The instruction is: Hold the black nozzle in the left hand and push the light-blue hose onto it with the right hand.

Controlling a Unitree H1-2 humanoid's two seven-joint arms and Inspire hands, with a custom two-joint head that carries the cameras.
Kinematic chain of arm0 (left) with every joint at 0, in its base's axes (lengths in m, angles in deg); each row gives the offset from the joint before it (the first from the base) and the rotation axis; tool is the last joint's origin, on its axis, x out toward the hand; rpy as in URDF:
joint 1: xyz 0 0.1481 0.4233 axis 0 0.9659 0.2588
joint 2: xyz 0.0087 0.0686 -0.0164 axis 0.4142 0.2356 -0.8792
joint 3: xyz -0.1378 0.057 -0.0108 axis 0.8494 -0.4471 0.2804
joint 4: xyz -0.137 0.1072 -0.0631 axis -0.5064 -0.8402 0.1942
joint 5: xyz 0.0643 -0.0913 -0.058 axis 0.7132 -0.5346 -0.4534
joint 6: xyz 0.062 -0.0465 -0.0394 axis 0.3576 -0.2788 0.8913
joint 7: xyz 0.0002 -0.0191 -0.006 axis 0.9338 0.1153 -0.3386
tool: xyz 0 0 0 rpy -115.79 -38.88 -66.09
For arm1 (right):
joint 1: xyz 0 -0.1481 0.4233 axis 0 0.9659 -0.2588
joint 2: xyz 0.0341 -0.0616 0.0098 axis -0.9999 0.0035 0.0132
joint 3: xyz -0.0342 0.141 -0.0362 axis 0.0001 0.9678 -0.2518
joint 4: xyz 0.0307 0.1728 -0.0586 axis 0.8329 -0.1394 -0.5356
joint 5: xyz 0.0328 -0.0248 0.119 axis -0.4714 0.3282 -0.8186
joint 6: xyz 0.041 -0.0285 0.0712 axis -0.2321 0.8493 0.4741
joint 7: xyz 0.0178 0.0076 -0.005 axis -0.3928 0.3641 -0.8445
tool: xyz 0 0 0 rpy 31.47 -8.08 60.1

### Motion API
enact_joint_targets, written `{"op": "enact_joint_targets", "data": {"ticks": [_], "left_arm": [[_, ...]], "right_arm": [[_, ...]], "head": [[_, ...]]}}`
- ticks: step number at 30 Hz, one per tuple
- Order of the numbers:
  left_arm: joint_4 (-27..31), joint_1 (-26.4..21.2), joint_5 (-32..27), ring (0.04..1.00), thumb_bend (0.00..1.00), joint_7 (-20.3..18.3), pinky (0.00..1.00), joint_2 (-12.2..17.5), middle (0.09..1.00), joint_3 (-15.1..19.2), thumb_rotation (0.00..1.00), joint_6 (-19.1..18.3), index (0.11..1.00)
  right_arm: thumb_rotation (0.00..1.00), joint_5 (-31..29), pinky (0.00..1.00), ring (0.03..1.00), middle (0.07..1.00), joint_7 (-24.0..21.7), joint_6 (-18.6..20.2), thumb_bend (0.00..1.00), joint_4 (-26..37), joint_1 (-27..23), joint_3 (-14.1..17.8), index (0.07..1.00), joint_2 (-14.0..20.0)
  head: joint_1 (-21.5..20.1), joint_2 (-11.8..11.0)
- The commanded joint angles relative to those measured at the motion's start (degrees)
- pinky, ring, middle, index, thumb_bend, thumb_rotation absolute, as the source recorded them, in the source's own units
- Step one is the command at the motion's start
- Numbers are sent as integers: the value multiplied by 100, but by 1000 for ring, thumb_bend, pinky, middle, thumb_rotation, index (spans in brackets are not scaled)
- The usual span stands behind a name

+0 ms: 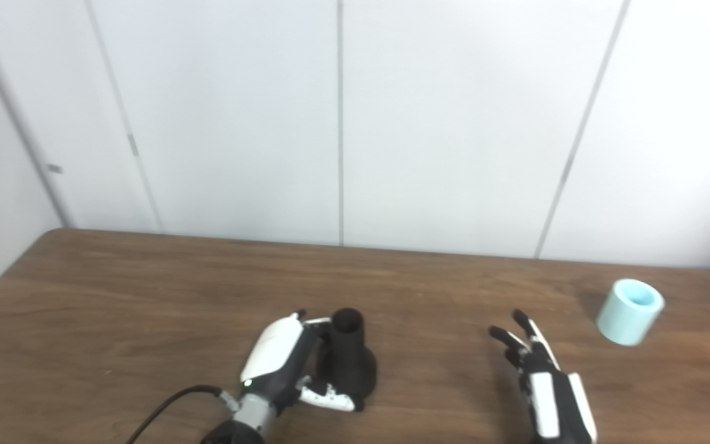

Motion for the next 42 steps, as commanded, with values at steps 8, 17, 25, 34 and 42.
{"op": "enact_joint_targets", "data": {"ticks": [8,17,25,34,42], "left_arm": [[-330,472,-241,669,523,-989,1000,359,493,-605,0,119,485],[-330,473,-389,676,523,-1098,1000,635,480,-639,0,269,489],[-310,459,-434,689,523,-1096,1000,682,485,-643,0,281,487],[-376,469,-483,679,524,-1020,1000,741,477,-590,0,420,490],[-477,468,-559,669,524,-1010,1000,743,473,-584,0,495,491]], "right_arm": [[1000,294,893,880,797,268,71,532,431,-239,-143,908,-246],[854,385,865,877,800,277,528,526,949,-351,-134,866,-163],[589,885,760,838,800,309,817,561,1044,-697,-27,811,392],[368,2014,783,812,801,188,1277,697,693,-1233,-37,794,1605],[294,3401,740,822,812,-154,1795,768,-206,-2223,-574,787,2680]], "head": [[-363,48],[-702,112],[-1216,93],[-1873,19],[-2180,-120]]}}
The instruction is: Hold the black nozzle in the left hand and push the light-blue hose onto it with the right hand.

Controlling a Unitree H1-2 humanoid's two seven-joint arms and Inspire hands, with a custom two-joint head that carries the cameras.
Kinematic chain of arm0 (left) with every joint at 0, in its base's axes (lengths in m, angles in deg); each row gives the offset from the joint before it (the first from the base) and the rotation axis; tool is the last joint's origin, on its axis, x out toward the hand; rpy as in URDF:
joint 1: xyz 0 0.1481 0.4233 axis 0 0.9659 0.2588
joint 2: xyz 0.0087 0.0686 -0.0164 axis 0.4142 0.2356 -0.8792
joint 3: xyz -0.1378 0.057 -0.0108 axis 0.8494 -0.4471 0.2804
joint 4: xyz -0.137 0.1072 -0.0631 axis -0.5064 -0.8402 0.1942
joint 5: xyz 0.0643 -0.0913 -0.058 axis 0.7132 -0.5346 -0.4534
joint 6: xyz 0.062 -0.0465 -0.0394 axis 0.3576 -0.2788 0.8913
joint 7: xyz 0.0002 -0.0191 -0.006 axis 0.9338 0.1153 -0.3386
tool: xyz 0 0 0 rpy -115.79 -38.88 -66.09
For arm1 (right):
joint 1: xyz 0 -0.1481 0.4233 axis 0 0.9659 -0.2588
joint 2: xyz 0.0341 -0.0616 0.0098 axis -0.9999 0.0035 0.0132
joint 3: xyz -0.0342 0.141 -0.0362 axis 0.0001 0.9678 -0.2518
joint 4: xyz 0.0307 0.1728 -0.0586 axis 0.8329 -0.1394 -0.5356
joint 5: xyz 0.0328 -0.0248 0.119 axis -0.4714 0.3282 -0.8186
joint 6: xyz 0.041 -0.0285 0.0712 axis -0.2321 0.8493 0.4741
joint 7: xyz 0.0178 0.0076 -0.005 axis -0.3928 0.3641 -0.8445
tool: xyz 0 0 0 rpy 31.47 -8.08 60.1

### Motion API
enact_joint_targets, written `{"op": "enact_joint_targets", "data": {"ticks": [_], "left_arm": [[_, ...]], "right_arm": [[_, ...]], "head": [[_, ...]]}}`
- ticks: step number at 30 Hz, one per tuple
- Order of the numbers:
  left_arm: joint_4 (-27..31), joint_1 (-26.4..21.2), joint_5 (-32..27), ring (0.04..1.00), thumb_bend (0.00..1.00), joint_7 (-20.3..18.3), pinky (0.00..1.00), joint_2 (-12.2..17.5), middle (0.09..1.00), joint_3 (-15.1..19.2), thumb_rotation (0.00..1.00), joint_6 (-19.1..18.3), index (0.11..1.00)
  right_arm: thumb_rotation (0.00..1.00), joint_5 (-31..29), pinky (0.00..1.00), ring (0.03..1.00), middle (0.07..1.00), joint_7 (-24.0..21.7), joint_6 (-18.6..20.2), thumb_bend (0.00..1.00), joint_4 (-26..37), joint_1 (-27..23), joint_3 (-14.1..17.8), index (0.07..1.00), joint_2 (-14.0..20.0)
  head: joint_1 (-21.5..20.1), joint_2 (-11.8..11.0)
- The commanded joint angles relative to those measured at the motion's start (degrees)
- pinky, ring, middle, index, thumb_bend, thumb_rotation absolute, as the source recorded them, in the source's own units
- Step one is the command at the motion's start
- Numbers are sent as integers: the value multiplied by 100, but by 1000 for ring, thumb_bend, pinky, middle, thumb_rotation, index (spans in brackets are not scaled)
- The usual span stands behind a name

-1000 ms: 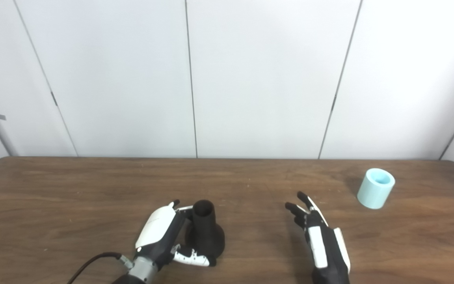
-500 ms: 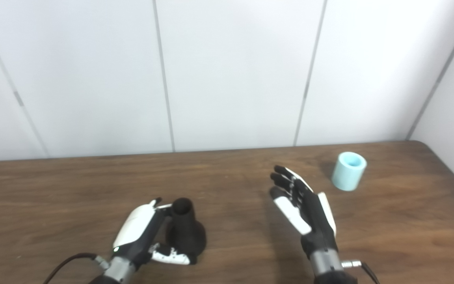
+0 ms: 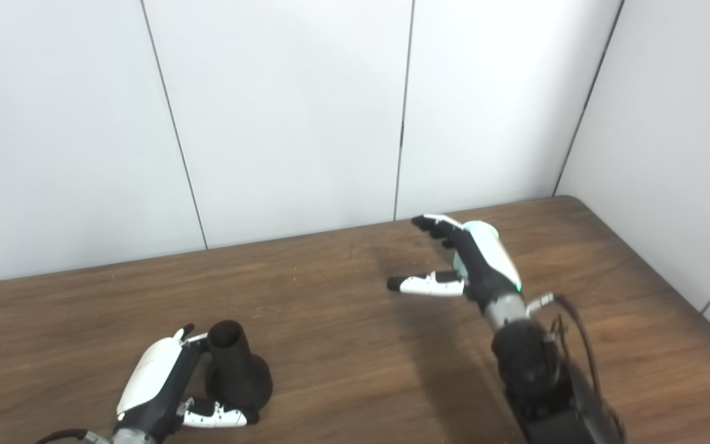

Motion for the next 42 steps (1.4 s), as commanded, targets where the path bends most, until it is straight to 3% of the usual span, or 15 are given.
{"op": "enact_joint_targets", "data": {"ticks": [1,9,14,17,23,29,36,42], "left_arm": [[-559,501,-73,669,524,-829,1000,150,473,-332,0,-194,491],[-558,509,-176,668,523,-840,1000,133,468,-309,0,-181,492],[-520,540,-252,668,523,-841,1000,166,460,-268,0,-157,495],[-586,512,-302,668,523,-821,1000,196,452,-221,0,-118,496],[-576,473,-329,667,522,-818,1000,208,437,-182,0,-178,501],[-516,494,-287,660,522,-810,1000,213,433,-195,0,-222,500],[-518,500,-289,660,522,-815,1000,242,435,-189,0,-206,500],[-548,463,-305,661,522,-832,1000,270,433,-173,0,-185,501]], "right_arm": [[289,471,744,828,811,-38,67,767,-39,-478,-84,787,345],[215,1500,821,883,832,-508,232,809,-1164,-1468,-721,803,1038],[235,1635,852,898,847,-833,115,882,-2045,-2037,-990,807,1313],[234,1639,864,913,863,-1100,280,898,-2421,-2320,-1090,815,1329],[205,1827,870,929,898,-1558,393,892,-3073,-2749,-919,855,1131],[173,2205,757,902,906,-2168,392,924,-3639,-3122,-920,862,1081],[112,2580,625,746,846,-2869,393,943,-3662,-3137,-596,848,989],[91,2723,708,789,843,-3028,391,943,-3808,-3057,-562,848,898]], "head": [[-44,-6],[-255,-46],[-296,-54],[-465,-154],[-529,-175],[-589,-147],[-670,-126],[-714,-123]]}}
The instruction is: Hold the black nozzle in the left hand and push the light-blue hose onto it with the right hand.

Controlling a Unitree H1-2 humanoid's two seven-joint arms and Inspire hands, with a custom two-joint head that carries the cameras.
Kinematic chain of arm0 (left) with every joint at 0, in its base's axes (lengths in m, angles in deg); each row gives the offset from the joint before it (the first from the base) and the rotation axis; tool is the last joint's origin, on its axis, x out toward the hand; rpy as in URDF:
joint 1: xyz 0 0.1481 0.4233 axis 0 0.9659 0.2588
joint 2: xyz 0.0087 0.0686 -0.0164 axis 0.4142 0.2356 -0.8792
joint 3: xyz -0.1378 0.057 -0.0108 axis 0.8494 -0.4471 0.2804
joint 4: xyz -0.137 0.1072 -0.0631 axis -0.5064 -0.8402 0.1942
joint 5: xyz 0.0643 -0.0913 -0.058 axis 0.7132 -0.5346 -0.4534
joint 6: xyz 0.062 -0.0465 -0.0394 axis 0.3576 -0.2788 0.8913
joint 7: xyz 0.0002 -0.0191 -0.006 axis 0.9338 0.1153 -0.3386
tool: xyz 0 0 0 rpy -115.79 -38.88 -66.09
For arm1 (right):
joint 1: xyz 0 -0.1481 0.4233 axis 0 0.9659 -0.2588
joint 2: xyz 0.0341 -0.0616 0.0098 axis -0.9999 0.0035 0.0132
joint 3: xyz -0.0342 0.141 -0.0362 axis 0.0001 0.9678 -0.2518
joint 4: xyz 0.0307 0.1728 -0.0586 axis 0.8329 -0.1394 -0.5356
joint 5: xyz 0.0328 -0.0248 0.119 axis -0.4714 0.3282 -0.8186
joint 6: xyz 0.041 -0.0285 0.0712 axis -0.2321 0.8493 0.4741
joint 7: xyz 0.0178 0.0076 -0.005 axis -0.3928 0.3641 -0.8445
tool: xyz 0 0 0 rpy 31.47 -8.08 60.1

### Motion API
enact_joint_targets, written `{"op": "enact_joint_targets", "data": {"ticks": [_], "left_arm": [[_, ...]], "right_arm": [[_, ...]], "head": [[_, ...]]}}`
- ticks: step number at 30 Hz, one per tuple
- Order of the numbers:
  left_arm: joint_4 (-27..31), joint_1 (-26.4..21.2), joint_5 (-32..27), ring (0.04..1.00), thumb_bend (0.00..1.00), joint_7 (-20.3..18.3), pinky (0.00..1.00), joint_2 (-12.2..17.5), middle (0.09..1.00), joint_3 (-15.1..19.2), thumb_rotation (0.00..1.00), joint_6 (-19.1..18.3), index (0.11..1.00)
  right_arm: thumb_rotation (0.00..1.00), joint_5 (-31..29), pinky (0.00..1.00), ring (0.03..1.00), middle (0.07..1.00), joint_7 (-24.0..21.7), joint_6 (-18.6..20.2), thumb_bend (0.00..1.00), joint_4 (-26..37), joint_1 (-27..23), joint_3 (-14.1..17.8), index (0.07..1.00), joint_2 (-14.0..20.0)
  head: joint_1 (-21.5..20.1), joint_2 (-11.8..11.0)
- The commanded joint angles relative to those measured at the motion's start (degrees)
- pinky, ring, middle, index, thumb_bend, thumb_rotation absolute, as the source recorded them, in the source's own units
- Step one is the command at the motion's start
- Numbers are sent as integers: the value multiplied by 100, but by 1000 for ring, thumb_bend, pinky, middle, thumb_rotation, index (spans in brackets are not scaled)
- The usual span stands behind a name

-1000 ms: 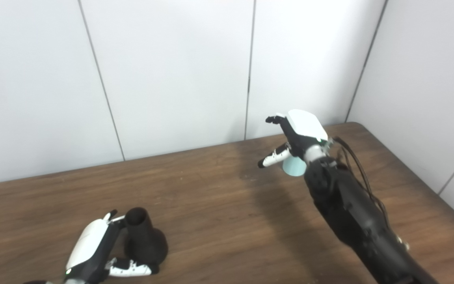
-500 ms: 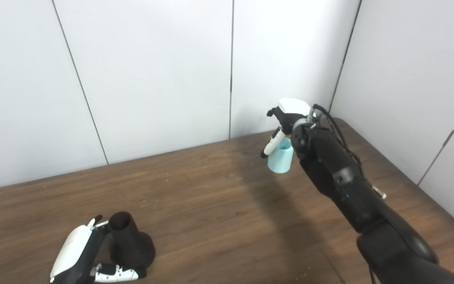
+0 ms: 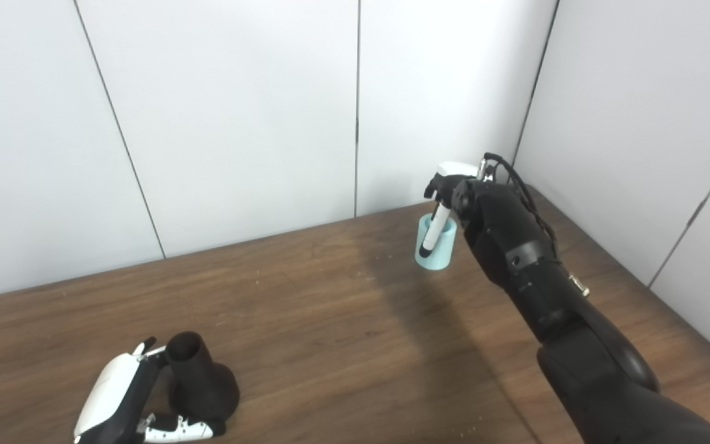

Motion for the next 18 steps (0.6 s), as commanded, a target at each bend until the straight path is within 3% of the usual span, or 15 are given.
{"op": "enact_joint_targets", "data": {"ticks": [1,5,8,12,18], "left_arm": [[-522,455,-87,661,522,-837,1000,207,430,-223,0,-293,502],[-482,450,-125,661,521,-873,1000,238,424,-212,0,-317,504],[-474,438,-151,662,522,-880,1000,260,425,-221,0,-349,504],[-468,436,-163,662,522,-882,1000,271,427,-225,0,-371,503],[-457,442,-162,663,523,-902,1000,265,434,-248,0,-384,501]], "right_arm": [[90,174,711,783,835,43,27,941,-30,-321,50,848,78],[88,241,721,755,821,61,28,936,-63,-269,4,841,56],[75,143,591,664,760,150,29,931,-48,-204,19,842,48],[70,-22,696,767,824,287,23,935,-55,-147,-48,829,78],[61,-204,654,713,793,433,15,920,-139,-105,-184,820,101]], "head": [[-2,12],[-5,21],[-11,45],[-1,63],[30,88]]}}
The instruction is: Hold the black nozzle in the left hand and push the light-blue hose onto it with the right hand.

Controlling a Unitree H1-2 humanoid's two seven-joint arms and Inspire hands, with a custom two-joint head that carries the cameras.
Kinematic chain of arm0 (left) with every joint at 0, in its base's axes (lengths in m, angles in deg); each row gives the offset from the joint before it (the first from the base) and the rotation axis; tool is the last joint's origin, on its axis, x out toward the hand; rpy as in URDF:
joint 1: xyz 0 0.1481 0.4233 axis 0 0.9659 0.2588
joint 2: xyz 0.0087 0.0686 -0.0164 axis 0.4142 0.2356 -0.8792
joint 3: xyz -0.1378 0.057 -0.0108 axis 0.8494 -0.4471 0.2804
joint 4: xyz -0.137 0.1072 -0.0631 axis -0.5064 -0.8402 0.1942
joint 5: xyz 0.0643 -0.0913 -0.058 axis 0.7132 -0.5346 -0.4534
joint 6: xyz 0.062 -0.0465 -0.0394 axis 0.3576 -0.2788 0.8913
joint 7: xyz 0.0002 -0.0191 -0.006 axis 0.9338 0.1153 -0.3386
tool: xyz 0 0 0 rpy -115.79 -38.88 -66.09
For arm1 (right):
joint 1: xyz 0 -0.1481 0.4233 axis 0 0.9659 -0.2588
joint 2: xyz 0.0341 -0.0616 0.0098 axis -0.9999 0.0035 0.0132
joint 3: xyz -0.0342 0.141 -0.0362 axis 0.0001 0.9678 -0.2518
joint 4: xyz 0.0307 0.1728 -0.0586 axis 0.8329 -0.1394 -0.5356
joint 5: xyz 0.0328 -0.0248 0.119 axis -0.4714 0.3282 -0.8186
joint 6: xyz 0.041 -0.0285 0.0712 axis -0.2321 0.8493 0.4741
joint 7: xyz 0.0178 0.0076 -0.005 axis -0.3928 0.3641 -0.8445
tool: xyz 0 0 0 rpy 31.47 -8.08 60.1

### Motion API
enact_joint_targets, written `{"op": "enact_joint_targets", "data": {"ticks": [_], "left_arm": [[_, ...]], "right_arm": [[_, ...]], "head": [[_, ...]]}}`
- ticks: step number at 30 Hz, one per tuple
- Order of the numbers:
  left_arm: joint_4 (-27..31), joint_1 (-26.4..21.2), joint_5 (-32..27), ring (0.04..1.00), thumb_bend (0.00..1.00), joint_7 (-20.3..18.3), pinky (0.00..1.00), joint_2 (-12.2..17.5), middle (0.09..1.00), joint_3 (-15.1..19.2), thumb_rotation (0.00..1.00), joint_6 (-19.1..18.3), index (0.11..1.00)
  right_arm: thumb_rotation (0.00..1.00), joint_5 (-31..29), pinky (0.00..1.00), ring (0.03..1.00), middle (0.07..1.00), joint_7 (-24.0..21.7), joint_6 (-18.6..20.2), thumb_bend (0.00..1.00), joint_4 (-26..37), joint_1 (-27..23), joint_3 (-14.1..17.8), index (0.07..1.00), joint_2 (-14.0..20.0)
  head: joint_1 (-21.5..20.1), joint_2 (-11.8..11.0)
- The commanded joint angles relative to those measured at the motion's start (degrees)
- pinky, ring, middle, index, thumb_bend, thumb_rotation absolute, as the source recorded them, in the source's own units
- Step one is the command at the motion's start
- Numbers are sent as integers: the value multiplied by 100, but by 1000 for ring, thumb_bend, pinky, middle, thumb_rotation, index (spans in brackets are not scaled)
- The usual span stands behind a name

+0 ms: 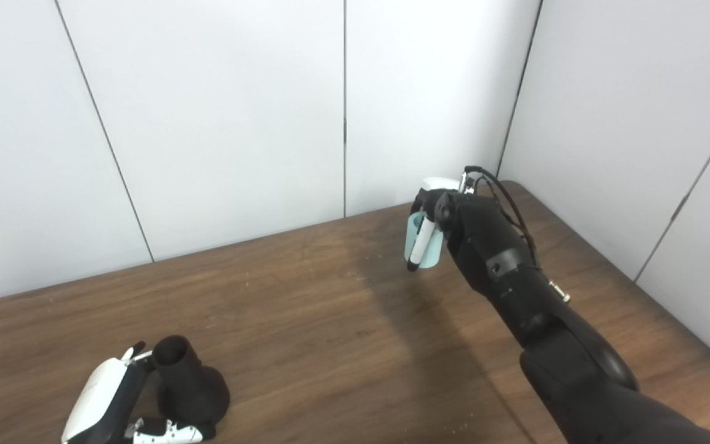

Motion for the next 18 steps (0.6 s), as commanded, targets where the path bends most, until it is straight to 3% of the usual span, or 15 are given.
{"op": "enact_joint_targets", "data": {"ticks": [1,18], "left_arm": [[-445,470,-34,665,523,-875,1000,211,435,-250,0,-390,501],[-347,481,-21,682,524,-960,1000,241,448,-238,0,-457,498]], "right_arm": [[58,-74,650,711,791,190,11,915,19,-200,-43,820,221],[14,-444,624,692,757,84,12,841,30,-201,-492,791,431]], "head": [[0,-1],[60,58]]}}
